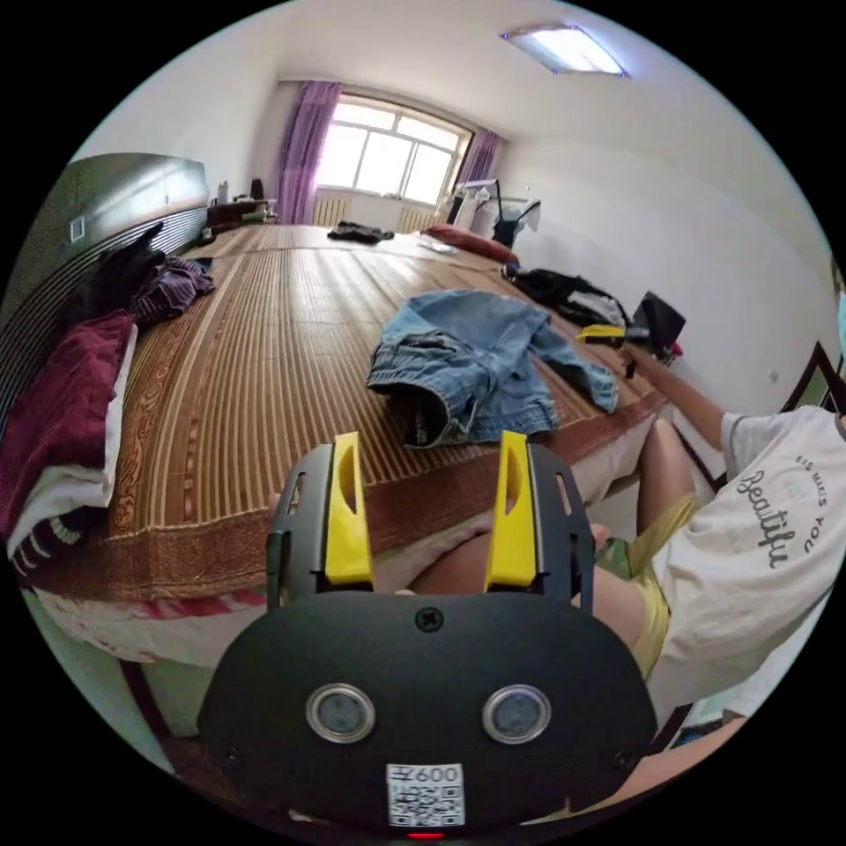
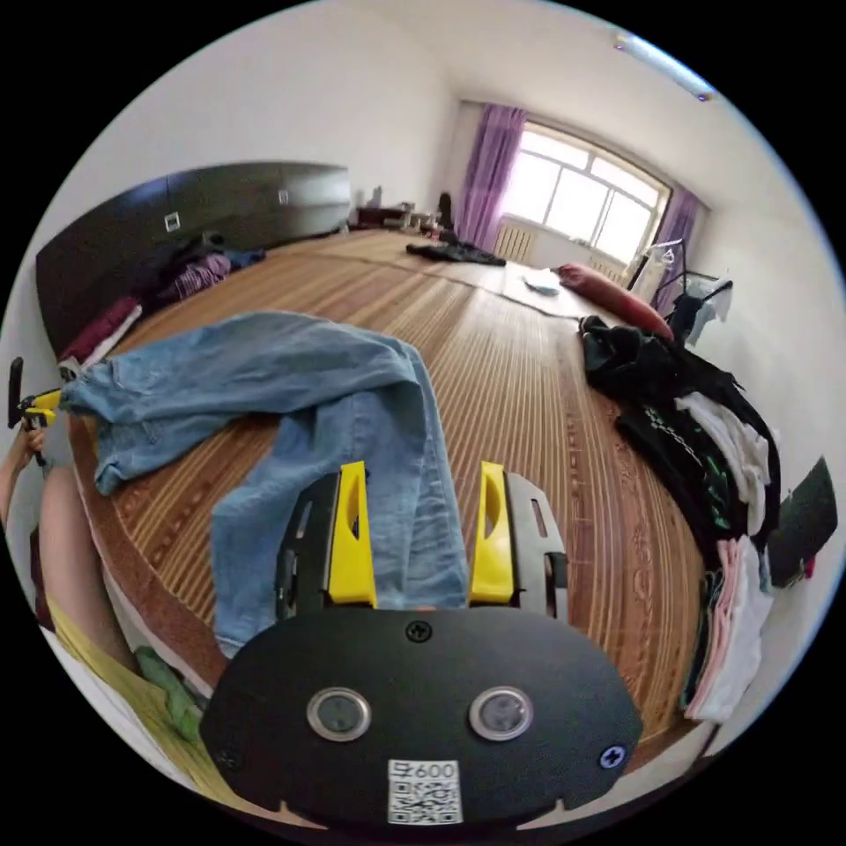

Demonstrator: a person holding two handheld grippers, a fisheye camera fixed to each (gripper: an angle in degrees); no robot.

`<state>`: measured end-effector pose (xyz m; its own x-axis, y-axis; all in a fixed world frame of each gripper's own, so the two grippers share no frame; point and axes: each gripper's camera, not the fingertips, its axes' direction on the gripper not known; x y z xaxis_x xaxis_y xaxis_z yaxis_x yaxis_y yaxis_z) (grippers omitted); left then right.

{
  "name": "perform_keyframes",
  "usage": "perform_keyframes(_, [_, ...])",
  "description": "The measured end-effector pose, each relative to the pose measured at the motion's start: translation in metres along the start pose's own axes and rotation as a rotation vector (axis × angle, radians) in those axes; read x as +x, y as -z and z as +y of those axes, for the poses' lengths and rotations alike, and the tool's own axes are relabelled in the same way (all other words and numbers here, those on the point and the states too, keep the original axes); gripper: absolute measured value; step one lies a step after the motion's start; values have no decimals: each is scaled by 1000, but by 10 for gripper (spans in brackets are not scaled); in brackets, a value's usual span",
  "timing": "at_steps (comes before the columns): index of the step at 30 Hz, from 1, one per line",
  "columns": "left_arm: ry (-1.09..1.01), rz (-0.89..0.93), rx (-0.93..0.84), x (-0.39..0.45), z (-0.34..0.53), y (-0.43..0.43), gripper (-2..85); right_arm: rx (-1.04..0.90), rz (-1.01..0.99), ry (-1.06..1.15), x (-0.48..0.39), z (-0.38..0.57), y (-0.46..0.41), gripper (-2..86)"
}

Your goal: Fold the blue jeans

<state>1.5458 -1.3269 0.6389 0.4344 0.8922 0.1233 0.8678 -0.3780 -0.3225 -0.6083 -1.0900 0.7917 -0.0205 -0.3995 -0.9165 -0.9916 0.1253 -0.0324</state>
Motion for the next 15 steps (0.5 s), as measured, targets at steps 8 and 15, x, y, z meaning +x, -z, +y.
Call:
perform_keyframes(8, [-113, -128, -21, 43, -15, -41, 36, -82, -202, -74, -28, -37, -93, 80])
perform_keyframes(15, [-52, -398, 162, 46, -47, 33, 20, 100, 17, -12, -65, -3, -44, -6])
